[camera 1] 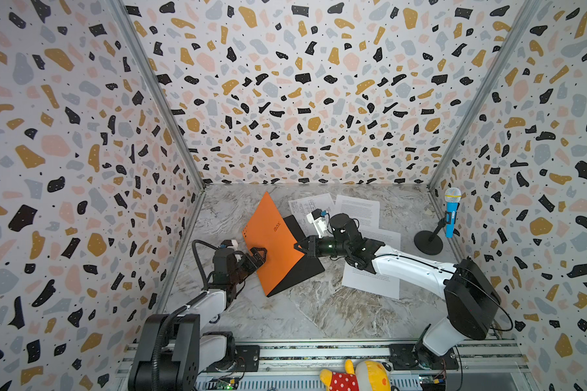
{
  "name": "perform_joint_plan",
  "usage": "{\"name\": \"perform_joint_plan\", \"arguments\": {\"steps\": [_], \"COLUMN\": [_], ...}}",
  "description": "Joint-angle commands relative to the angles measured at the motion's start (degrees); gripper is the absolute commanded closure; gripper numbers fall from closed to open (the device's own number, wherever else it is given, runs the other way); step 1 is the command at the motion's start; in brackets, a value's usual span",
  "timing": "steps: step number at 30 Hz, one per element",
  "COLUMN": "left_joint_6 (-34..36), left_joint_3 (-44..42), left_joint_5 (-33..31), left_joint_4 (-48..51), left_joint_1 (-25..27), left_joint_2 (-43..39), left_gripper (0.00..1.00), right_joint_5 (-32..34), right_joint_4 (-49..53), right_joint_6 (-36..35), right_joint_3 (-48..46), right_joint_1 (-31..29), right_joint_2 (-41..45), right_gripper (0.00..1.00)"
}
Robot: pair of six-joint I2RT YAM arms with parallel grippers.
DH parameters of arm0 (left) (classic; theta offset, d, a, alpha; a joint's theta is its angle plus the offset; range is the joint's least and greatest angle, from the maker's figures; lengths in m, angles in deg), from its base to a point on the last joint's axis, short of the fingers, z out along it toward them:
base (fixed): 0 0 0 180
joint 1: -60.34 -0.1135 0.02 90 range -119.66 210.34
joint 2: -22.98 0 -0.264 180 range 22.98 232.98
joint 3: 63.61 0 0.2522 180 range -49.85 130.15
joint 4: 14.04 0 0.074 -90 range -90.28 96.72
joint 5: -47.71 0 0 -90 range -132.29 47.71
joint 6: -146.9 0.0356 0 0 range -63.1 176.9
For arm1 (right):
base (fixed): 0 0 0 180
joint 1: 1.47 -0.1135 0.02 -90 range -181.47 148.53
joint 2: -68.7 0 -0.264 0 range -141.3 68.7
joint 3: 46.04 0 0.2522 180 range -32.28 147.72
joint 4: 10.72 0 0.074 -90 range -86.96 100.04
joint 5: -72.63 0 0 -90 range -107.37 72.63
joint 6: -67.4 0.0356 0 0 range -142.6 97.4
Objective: Put the files into the folder
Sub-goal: 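Push the orange cover farther open with the right gripper, then release it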
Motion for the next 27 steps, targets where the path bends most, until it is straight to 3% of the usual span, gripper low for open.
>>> {"name": "perform_joint_plan", "arguments": {"steps": [1,27], "left_joint_6": [-0.61,-10.73], "left_joint_3": [2.14,9.17], "left_joint_5": [1.79,3.57], "left_joint_4": [-5.52,-29.53], "left_joint_1": [1.62,13.70], "left_joint_2": [1.88,21.42], "left_gripper": [0.01,0.01], "right_joint_5": [-0.70,8.58], "right_joint_4": [-2.71,4.28], "right_joint_6": [-0.08,-2.52], "right_joint_3": [0.15,-1.53], "right_joint_1": [-1.58,-2.17], "right_joint_2": [3.67,10.47], "right_gripper": [1.00,1.00]}}
